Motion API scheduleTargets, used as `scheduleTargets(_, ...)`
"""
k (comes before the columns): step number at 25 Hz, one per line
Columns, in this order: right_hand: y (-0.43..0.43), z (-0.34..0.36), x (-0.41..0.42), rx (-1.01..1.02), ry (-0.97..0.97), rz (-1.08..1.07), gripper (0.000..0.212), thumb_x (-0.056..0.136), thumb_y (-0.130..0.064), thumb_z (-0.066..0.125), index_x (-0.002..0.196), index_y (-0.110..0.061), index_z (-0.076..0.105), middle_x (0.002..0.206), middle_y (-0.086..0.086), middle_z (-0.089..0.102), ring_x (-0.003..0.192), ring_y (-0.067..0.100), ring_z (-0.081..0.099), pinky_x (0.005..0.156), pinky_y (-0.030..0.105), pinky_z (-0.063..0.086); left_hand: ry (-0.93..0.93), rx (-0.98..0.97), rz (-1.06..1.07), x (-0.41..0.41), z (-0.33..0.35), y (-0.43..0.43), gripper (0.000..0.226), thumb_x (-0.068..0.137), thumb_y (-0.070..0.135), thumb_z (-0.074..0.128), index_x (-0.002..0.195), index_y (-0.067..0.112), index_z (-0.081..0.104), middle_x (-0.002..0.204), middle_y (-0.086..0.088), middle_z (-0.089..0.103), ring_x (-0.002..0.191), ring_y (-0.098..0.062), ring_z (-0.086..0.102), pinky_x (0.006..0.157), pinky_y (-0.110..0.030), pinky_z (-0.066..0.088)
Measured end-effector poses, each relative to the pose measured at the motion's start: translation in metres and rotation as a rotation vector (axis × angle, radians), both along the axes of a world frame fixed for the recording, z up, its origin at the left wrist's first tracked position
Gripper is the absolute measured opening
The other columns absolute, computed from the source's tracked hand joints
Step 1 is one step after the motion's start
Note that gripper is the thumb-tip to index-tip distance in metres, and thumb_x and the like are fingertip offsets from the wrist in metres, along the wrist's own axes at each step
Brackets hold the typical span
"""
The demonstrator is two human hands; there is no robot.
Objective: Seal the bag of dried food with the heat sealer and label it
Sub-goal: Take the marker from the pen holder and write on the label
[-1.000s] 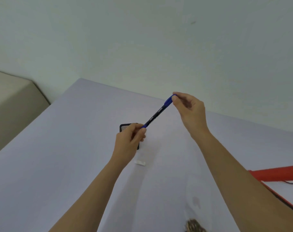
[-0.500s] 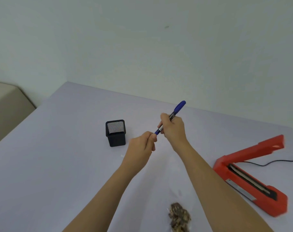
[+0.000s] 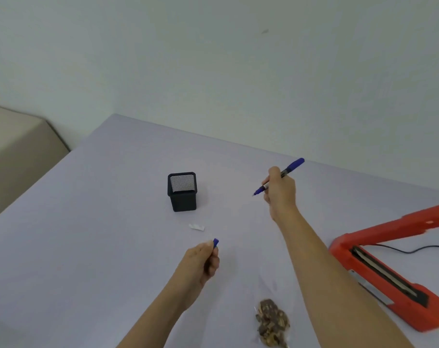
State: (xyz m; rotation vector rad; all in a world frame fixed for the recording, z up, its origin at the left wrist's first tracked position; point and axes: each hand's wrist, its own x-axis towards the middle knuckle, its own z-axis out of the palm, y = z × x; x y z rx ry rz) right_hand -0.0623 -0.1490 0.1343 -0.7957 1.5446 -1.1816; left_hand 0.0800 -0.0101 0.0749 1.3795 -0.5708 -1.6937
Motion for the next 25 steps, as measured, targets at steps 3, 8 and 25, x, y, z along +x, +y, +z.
scheduleTargets(3, 0.002, -0.012, 0.007, -0.044, 0.115, 0.158, 0.041, 0.089, -0.034, 0.053, 0.054, -0.011, 0.053, 0.050, -0.001, 0.051, 0.043, 0.011, 0.043, 0.045, 0.022, 0.036, -0.349, 0.037, 0.104, 0.025, -0.038, 0.015, 0.028, 0.096, 0.019, 0.049, 0.078, 0.007, 0.066, 0.074, -0.007, 0.069, 0.072, -0.021, 0.064, 0.076, -0.028, 0.052)
scheduleTargets(8, 0.036, -0.071, 0.031, 0.035, -0.045, 0.188, 0.044, 0.090, -0.045, 0.052, 0.063, -0.011, 0.058, 0.055, 0.001, 0.059, 0.046, 0.009, 0.056, 0.051, 0.021, 0.052, -0.974, -0.047, 0.021, 0.077, -0.054, -0.023, 0.017, 0.088, 0.017, 0.060, 0.104, 0.012, 0.066, 0.089, -0.007, 0.070, 0.079, -0.019, 0.059, 0.074, -0.027, 0.046)
scheduleTargets(25, 0.047, -0.187, 0.058, -0.122, 0.163, 0.079, 0.030, 0.086, -0.021, 0.065, 0.061, -0.015, 0.049, 0.056, -0.001, 0.060, 0.055, 0.008, 0.061, 0.054, 0.016, 0.048, -1.396, -0.667, -0.261, 0.098, -0.120, -0.033, 0.029, 0.088, 0.017, 0.044, 0.098, 0.003, 0.068, 0.093, -0.008, 0.066, 0.083, -0.019, 0.059, 0.072, -0.022, 0.048)
